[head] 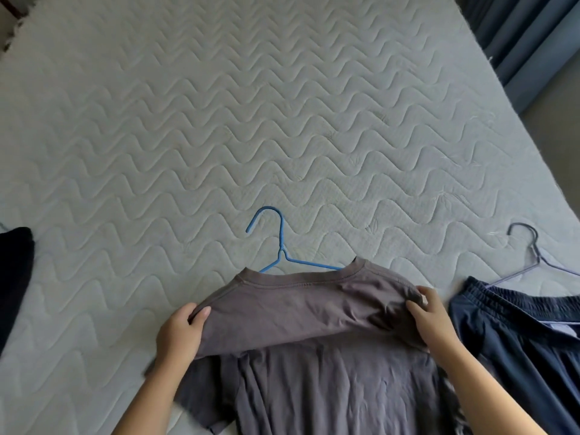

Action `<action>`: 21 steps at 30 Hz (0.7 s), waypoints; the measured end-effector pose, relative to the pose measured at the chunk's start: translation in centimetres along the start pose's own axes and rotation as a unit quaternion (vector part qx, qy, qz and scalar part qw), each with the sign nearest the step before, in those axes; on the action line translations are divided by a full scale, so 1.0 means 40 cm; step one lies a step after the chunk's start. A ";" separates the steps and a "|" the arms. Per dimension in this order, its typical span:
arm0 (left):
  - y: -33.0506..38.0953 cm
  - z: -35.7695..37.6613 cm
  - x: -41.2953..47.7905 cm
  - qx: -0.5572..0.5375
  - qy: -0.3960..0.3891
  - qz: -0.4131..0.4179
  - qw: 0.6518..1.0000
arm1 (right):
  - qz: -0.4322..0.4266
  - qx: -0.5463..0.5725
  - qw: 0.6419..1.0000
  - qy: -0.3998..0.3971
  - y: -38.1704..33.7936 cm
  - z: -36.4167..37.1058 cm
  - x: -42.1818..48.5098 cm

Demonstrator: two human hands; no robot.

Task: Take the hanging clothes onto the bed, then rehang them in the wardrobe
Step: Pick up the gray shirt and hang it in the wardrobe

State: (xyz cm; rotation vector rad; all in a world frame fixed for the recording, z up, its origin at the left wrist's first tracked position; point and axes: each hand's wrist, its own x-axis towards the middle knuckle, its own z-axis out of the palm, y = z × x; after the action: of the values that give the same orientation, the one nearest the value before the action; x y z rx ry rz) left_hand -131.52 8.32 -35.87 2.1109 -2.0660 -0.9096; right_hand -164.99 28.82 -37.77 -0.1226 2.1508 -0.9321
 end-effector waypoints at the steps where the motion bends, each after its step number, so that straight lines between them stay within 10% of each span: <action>1: 0.000 -0.027 -0.031 -0.012 0.008 0.004 1.000 | -0.006 0.002 1.000 0.001 0.002 -0.010 -0.033; 21: 0.146 -0.522 -0.641 -0.190 0.168 0.108 0.961 | -0.310 -0.137 0.939 0.061 -0.248 -0.423 -0.592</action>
State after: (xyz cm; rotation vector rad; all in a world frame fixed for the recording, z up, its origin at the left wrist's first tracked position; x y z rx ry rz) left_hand -125.96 24.00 -6.71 1.6701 -1.7430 -0.7760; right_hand -162.18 40.08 -9.29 -0.9485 2.3935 -0.9845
